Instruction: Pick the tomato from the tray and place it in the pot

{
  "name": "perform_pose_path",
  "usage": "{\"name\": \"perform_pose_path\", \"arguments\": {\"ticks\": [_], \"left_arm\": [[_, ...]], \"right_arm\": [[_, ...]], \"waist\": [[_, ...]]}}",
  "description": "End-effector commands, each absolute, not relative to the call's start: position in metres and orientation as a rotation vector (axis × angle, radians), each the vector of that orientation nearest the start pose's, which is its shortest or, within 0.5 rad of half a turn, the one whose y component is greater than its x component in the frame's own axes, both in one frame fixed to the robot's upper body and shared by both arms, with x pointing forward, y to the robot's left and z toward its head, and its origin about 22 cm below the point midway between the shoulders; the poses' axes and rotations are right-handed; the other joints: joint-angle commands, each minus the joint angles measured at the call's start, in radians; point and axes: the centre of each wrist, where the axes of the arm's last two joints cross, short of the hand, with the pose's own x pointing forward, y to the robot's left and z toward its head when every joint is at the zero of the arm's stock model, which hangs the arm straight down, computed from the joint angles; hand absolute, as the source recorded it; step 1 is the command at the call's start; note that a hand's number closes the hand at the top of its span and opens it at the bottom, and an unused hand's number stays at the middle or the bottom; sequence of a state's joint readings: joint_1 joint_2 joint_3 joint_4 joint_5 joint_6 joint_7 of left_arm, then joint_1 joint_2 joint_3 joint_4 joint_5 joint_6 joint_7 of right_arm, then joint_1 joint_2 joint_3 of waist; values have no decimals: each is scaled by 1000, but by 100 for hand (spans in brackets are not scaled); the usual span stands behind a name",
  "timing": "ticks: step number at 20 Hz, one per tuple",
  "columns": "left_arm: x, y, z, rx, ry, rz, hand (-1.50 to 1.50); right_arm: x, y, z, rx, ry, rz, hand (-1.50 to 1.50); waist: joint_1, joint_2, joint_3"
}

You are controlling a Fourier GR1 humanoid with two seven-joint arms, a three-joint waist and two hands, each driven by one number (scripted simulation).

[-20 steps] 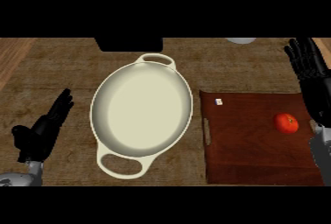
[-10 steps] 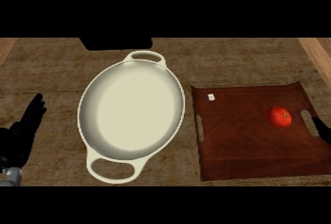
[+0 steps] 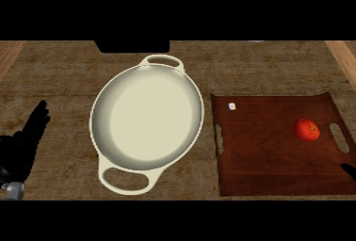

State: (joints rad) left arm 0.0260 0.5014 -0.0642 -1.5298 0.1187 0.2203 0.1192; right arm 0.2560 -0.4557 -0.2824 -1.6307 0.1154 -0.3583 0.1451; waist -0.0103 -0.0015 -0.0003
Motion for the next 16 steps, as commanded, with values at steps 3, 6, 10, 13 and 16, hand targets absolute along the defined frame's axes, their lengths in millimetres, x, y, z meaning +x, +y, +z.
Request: {"name": "perform_pose_path", "arguments": {"ticks": [3,6,10,13,16], "left_arm": [[229,314,19,434,-1400,-146,0],[235,330,20,432,-1389,-153,0],[233,330,23,413,-1375,-164,0],[247,330,34,404,-1408,-174,0],[238,325,12,410,-1403,-166,0]], "right_arm": [[189,-420,107,-929,-1149,59,-150],[216,-421,109,-836,-1086,124,-150],[238,-417,130,-736,-914,295,-150],[260,-410,133,-679,-778,385,-150],[274,-415,143,-586,-701,467,-150]], "waist": [[17,1,-1],[25,4,0],[42,6,-1],[51,9,-1],[41,8,-1]]}}
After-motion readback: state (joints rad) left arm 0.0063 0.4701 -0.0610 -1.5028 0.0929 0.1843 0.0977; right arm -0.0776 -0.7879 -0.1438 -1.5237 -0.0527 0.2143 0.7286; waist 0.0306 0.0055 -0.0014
